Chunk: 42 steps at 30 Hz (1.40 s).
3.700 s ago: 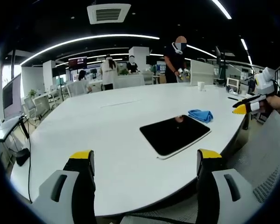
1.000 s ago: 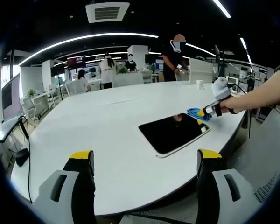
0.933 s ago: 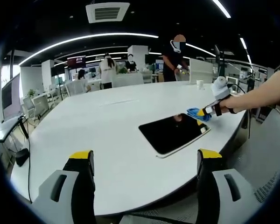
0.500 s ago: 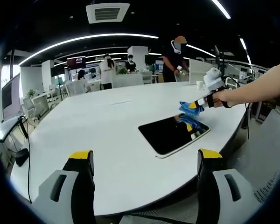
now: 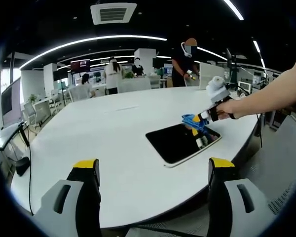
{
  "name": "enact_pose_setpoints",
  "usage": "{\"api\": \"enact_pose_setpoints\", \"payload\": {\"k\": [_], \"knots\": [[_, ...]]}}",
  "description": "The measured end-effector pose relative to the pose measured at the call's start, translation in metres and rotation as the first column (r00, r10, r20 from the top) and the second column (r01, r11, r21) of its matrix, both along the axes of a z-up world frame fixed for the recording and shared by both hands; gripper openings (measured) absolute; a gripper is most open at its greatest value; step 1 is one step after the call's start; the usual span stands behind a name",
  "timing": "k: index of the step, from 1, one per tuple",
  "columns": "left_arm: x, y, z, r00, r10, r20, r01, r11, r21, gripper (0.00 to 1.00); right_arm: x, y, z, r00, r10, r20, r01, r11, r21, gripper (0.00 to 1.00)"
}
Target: Wipe the mirror surface with the cleaning cloth until all visible marks leave the cleaned area.
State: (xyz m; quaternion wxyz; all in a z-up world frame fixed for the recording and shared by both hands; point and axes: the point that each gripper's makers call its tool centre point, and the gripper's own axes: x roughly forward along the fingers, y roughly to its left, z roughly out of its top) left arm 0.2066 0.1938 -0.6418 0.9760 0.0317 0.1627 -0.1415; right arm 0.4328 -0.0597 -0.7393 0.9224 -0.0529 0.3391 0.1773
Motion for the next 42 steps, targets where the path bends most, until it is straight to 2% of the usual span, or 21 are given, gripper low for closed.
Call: {"api": "enact_pose_setpoints", "payload": {"k": [7, 18, 25, 31, 42], "knots": [[0.0, 0.0, -0.001, 1.0, -0.001, -0.002, 0.001, 1.0, 0.0, 0.89, -0.003, 0.003, 0.0, 1.0, -0.003, -0.003, 0.003, 1.0, -0.008, 0.0], [0.0, -0.001, 0.0, 1.0, -0.003, -0.001, 0.003, 1.0, -0.002, 0.89, -0.005, 0.024, 0.001, 1.0, 0.019, -0.019, -0.019, 1.0, 0.008, 0.0], [0.0, -0.001, 0.0, 1.0, -0.005, -0.003, 0.005, 1.0, -0.001, 0.89, -0.008, 0.051, 0.0, 0.998, 0.061, -0.022, -0.061, 0.998, 0.01, 0.0], [0.0, -0.001, -0.001, 1.0, -0.005, -0.004, 0.005, 1.0, -0.001, 0.89, -0.013, 0.065, 0.001, 0.998, 0.053, -0.015, -0.053, 0.999, 0.008, 0.0], [-0.001, -0.001, 0.0, 1.0, -0.007, -0.002, 0.007, 1.0, -0.004, 0.89, -0.015, 0.105, 0.0, 0.993, 0.115, -0.021, -0.115, 0.993, 0.003, 0.0]]}}
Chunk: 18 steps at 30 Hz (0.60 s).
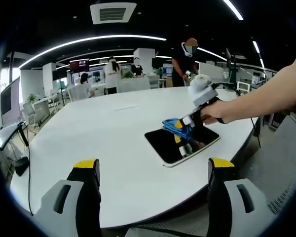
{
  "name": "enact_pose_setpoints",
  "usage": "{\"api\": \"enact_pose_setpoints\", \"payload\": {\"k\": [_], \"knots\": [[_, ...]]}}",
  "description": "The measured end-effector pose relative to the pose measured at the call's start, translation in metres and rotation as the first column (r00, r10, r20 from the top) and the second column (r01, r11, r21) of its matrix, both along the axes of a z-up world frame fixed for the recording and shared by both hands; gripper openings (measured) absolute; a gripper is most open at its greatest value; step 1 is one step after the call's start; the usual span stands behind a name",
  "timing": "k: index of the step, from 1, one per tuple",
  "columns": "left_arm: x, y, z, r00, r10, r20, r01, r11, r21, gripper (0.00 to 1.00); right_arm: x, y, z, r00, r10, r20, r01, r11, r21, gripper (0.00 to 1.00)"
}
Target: Wipe the mirror surface with the cleaning cloth until all visible marks leave the cleaned area.
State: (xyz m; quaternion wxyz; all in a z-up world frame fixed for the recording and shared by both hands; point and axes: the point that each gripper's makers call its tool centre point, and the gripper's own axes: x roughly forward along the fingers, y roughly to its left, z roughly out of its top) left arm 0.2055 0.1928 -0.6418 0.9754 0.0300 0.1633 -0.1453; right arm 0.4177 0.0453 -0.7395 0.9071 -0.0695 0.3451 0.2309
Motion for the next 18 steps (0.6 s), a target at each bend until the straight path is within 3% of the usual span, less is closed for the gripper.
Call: {"api": "enact_pose_setpoints", "payload": {"k": [18], "knots": [[-0.001, -0.001, -0.002, 1.0, -0.004, -0.013, 0.004, 1.0, 0.002, 0.89, -0.011, 0.05, 0.002, 0.997, 0.081, -0.011, -0.082, 0.996, -0.029, 0.0]]}}
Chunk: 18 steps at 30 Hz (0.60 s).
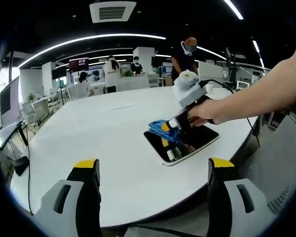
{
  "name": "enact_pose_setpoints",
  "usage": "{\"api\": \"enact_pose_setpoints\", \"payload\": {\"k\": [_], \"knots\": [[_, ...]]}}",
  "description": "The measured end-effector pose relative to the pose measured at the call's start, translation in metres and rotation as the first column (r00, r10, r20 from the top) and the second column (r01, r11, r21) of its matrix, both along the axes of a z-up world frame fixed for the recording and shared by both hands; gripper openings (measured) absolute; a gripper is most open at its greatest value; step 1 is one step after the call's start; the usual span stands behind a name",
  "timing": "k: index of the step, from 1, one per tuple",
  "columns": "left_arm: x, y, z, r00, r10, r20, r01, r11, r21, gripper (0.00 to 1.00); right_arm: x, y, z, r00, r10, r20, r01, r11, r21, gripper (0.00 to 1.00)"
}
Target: Wipe the mirror surface with the cleaning cloth until all visible marks leave the cleaned area.
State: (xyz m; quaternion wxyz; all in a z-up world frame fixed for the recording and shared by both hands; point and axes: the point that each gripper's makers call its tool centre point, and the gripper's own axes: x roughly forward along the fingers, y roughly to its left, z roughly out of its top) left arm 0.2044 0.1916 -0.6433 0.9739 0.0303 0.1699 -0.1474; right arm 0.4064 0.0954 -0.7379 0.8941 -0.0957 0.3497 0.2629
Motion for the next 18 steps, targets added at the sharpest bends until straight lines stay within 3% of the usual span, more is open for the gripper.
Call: {"api": "enact_pose_setpoints", "payload": {"k": [3, 5, 18], "knots": [[0.0, 0.0, 0.0, 1.0, 0.0, -0.001, 0.0, 1.0, 0.0, 0.89, -0.002, 0.009, 0.0, 1.0, 0.018, 0.001, -0.018, 1.0, -0.005, 0.0], [0.0, 0.0, 0.0, 1.0, 0.0, -0.001, 0.0, 1.0, 0.0, 0.89, -0.003, 0.015, 0.0, 0.997, 0.071, 0.02, -0.07, 0.996, -0.053, 0.0], [0.0, -0.001, -0.001, 1.0, 0.0, -0.003, 0.0, 1.0, 0.001, 0.89, -0.005, 0.039, -0.001, 0.993, 0.114, 0.004, -0.114, 0.993, -0.043, 0.0]]}}
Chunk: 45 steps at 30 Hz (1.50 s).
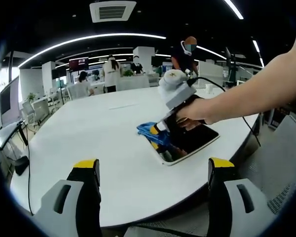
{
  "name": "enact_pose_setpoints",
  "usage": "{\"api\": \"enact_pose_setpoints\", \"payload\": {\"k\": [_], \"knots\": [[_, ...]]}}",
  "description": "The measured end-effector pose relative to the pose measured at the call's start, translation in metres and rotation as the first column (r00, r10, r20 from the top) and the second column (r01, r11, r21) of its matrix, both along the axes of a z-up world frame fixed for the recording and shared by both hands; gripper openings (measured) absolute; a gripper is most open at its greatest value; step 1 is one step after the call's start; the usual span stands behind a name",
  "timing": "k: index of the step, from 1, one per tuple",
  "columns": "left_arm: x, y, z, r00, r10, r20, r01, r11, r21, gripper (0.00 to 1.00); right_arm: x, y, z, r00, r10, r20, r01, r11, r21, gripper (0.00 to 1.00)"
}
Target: Wipe the mirror surface with the cleaning cloth until all visible marks leave the cleaned area.
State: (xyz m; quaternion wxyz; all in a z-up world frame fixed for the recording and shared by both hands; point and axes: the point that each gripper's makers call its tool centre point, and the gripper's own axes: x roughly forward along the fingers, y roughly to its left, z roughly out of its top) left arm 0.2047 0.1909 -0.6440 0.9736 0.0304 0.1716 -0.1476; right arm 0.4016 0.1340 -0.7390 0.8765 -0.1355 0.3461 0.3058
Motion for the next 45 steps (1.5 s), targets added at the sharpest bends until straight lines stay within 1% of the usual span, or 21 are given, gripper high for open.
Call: {"api": "enact_pose_setpoints", "payload": {"k": [6, 13, 17, 22, 25, 27, 29, 36, 40, 45], "knots": [[0.0, 0.0, 0.0, 1.0, -0.001, 0.0, 0.001, 1.0, -0.001, 0.89, -0.001, 0.0, 0.0, 0.999, 0.041, -0.001, -0.041, 0.999, -0.014, 0.0], [0.0, 0.0, 0.0, 1.0, -0.001, -0.001, 0.001, 1.0, 0.0, 0.89, -0.003, 0.001, 0.0, 0.998, 0.056, -0.011, -0.056, 0.998, -0.017, 0.0], [0.0, 0.0, 0.0, 1.0, -0.001, 0.0, 0.001, 1.0, -0.001, 0.89, -0.007, 0.003, 0.0, 0.997, 0.078, -0.011, -0.078, 0.997, -0.025, 0.0], [-0.001, -0.001, 0.0, 1.0, -0.001, 0.002, 0.001, 1.0, -0.001, 0.89, -0.017, 0.003, 0.0, 0.993, 0.114, -0.013, -0.115, 0.992, -0.046, 0.0], [-0.001, -0.001, 0.001, 1.0, -0.001, 0.003, 0.001, 1.0, -0.002, 0.89, -0.021, 0.003, 0.0, 0.993, 0.12, -0.021, -0.12, 0.992, -0.046, 0.0], [-0.001, -0.001, 0.001, 1.0, -0.001, 0.003, 0.001, 1.0, -0.002, 0.89, -0.029, 0.003, 0.001, 0.991, 0.129, -0.023, -0.13, 0.991, -0.045, 0.0], [-0.001, -0.001, 0.001, 1.0, -0.001, 0.003, 0.001, 1.0, -0.002, 0.89, -0.034, 0.004, 0.0, 0.991, 0.134, -0.03, -0.135, 0.99, -0.044, 0.0], [-0.001, 0.0, 0.001, 1.0, -0.001, 0.006, 0.001, 1.0, -0.003, 0.89, -0.04, 0.004, 0.0, 0.988, 0.153, -0.037, -0.155, 0.987, -0.052, 0.0], [-0.001, 0.0, 0.002, 1.0, -0.001, 0.007, 0.001, 1.0, -0.003, 0.89, -0.051, 0.004, 0.0, 0.987, 0.161, -0.017, -0.162, 0.985, -0.063, 0.0], [0.0, 0.0, 0.002, 1.0, -0.001, 0.008, 0.001, 1.0, -0.004, 0.89, -0.059, 0.003, 0.001, 0.984, 0.174, -0.026, -0.175, 0.982, -0.067, 0.0]]}}
